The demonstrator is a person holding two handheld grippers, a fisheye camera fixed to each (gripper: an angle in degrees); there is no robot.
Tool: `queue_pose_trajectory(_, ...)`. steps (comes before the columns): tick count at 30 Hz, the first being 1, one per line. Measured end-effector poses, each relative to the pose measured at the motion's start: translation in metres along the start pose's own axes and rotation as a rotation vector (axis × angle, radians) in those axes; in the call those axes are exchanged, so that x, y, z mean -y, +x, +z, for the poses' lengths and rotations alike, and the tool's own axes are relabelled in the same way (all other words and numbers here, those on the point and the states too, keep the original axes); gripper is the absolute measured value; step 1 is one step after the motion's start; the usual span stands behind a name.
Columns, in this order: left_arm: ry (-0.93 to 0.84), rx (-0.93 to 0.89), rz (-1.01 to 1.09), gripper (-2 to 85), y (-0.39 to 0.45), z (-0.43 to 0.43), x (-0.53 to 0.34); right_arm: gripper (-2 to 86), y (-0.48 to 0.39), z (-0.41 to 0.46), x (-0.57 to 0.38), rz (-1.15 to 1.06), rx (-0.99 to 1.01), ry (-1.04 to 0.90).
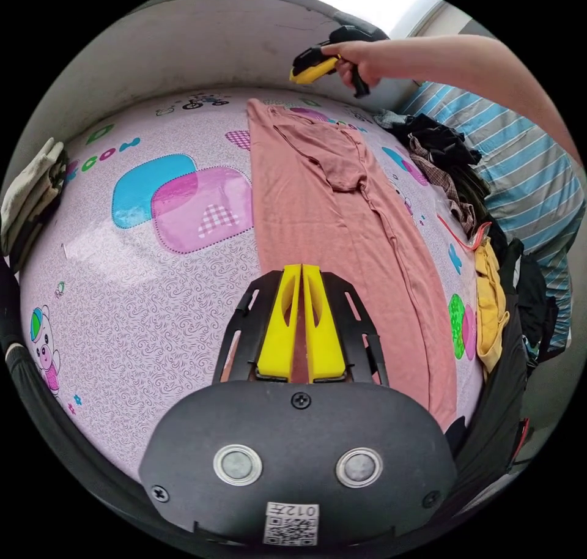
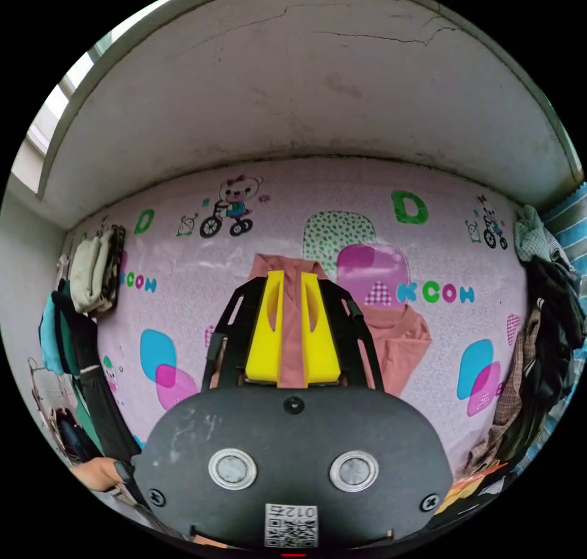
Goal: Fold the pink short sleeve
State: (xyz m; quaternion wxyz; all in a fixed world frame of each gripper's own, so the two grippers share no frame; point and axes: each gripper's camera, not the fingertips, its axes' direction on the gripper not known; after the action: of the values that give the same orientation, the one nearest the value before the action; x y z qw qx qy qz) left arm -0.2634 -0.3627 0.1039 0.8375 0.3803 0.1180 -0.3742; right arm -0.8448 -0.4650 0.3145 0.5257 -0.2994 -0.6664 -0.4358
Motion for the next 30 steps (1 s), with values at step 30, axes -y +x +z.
queue_pose_trajectory(30,-0.011,-0.015,-0.023,0.7,0.009,-0.004,0.009,3.1,-0.026,-0.022,-0.039,-0.055,-0.028,-0.017)
